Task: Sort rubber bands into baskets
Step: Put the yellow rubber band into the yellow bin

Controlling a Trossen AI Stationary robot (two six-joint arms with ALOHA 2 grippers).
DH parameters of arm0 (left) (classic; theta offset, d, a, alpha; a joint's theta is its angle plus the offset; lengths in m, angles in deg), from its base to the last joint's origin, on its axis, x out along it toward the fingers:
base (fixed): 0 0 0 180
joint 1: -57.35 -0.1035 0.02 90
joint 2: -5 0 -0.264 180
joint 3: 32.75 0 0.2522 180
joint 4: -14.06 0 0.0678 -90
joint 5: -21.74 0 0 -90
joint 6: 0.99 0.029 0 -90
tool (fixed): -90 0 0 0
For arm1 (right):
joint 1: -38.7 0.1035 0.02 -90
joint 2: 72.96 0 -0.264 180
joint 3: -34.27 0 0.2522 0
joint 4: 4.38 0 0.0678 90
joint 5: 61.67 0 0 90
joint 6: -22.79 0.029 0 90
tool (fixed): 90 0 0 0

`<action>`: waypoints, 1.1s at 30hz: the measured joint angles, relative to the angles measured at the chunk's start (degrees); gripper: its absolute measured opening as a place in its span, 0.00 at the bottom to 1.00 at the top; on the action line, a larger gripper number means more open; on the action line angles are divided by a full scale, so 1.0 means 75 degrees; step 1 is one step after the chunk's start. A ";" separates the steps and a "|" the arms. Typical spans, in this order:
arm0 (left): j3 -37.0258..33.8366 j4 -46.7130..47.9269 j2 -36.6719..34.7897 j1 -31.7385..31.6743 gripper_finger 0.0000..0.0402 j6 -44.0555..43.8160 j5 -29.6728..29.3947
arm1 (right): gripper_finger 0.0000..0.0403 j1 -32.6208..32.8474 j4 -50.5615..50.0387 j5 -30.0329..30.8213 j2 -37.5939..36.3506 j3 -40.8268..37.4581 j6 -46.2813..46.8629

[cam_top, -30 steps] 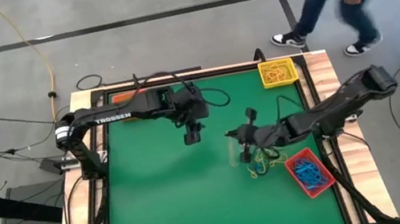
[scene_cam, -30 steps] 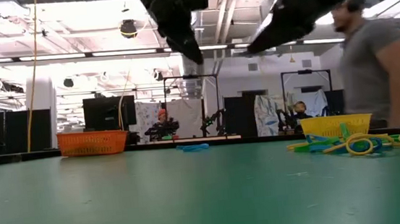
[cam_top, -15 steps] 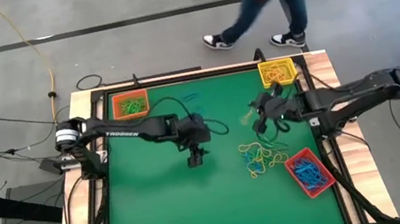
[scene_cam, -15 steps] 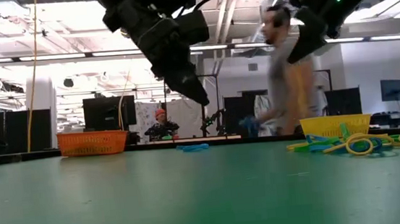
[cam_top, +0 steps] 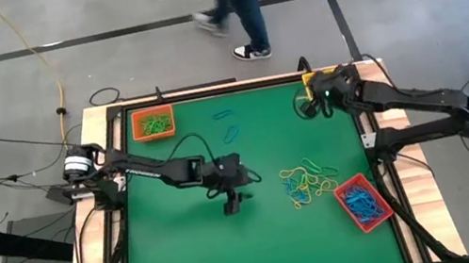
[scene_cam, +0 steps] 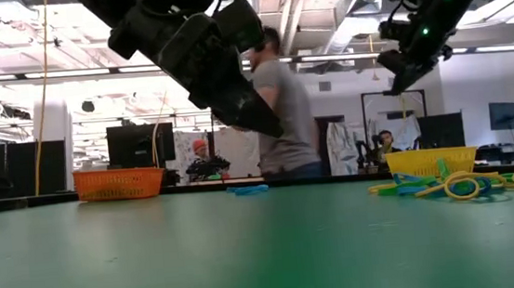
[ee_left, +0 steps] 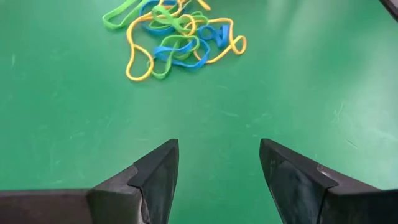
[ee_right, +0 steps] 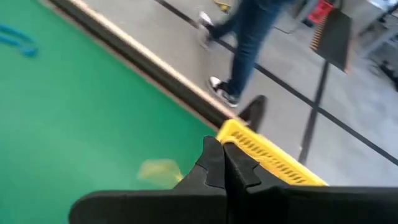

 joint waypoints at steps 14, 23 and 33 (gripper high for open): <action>-0.0227 -0.0641 0.0000 0.0570 0.53 -0.0067 -0.0632 | 0.03 -0.2398 0.0879 -0.0677 0.0118 0.0000 -0.0830; -0.0227 -0.0630 0.0000 0.0780 0.53 -0.0085 -0.0812 | 0.03 -0.2968 0.0933 -0.0802 0.0717 0.0003 -0.1066; -0.0227 -0.0593 0.0000 0.0855 0.53 -0.0064 -0.0835 | 0.06 -0.2990 0.0463 -0.0824 0.1917 0.0000 -0.0865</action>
